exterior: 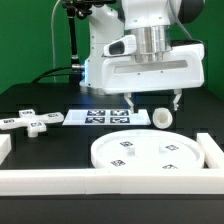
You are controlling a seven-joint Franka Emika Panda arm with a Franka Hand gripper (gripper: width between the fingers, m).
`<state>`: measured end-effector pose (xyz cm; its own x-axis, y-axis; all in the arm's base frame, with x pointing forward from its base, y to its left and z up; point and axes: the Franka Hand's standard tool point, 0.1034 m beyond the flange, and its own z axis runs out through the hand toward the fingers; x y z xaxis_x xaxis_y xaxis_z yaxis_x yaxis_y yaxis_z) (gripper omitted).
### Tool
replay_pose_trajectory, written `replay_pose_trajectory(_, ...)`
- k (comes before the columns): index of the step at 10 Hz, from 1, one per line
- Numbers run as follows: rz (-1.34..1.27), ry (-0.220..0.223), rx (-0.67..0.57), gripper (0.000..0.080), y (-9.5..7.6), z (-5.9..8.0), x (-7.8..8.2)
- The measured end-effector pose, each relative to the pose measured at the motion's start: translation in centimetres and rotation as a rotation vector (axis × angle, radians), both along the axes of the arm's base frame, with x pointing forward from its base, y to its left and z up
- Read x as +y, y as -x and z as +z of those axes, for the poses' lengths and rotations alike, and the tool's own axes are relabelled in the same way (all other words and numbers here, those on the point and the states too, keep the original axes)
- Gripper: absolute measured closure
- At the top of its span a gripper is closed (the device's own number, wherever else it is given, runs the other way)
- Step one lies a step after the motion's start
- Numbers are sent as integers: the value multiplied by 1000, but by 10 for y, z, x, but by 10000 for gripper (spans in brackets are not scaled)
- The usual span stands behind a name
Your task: Assemble round table
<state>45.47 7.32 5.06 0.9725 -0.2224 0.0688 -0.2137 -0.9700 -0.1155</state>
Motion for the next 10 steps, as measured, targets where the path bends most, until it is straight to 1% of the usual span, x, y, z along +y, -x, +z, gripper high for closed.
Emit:
replay_pose_trajectory(2, -1, -3, 18, 151, 1, -1, 0)
replay_pose_trajectory(3, 6, -9, 56, 151, 4, -2, 0)
replay_pose_trajectory(4, 8, -30, 156, 151, 9, -2, 1)
replay_pose_trajectory(5, 6, -48, 224, 151, 8, -2, 6)
replay_pose_trajectory(6, 14, -59, 260, 151, 5, -3, 11)
replay_pose_trajectory(7, 36, -76, 335, 151, 8, -4, 16)
replay_pose_trajectory(8, 52, -95, 401, 151, 6, -4, 19)
replay_pose_trajectory(10, 55, -124, 528, 151, 8, -5, 17)
